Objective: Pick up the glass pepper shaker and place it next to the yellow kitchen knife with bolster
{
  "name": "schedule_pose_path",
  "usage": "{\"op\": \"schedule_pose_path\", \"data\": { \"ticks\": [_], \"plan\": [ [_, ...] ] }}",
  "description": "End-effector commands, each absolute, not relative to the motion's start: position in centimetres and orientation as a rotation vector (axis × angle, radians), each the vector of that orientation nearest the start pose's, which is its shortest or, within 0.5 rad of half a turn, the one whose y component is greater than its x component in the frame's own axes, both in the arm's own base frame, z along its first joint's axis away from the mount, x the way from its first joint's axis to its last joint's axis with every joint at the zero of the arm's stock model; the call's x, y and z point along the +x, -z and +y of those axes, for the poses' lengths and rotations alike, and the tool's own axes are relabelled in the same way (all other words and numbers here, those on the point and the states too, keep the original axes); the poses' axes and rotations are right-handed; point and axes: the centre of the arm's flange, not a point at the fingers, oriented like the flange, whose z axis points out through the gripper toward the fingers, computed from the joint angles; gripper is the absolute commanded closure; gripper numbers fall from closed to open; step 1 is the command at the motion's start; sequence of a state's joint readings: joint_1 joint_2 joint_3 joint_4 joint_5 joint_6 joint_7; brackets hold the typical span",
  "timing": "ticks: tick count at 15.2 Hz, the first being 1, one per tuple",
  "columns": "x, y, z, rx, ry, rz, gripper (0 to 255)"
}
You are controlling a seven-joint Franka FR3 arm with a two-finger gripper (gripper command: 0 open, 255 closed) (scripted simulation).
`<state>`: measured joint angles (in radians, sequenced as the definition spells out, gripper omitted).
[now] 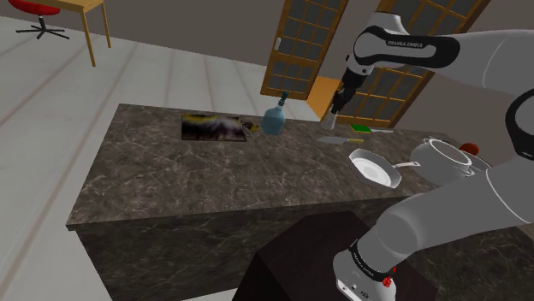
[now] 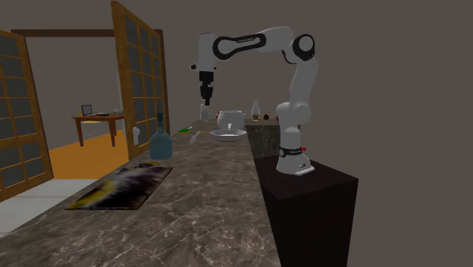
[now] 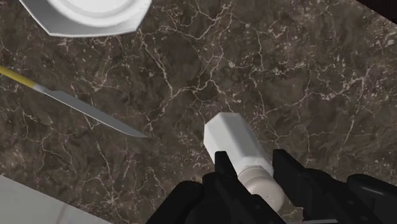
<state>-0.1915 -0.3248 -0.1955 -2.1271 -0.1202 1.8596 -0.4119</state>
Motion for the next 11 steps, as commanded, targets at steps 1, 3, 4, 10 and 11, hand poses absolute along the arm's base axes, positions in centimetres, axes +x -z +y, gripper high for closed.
{"op": "schedule_pose_path", "data": {
  "ticks": [1,3,4,10,11],
  "plan": [
    [42.1,-54.5,-21.8,-3.210,0.045,-0.107,255],
    [41.8,-54.5,-24.4,-3.210,0.045,-0.107,255],
    [41.6,-54.5,-25.7,-3.210,0.045,-0.107,255],
    [40.8,-53.5,-31.8,-3.210,0.045,-0.107,255],
    [40.8,-53.0,-31.8,-3.210,0.045,-0.107,255]
  ]
}}
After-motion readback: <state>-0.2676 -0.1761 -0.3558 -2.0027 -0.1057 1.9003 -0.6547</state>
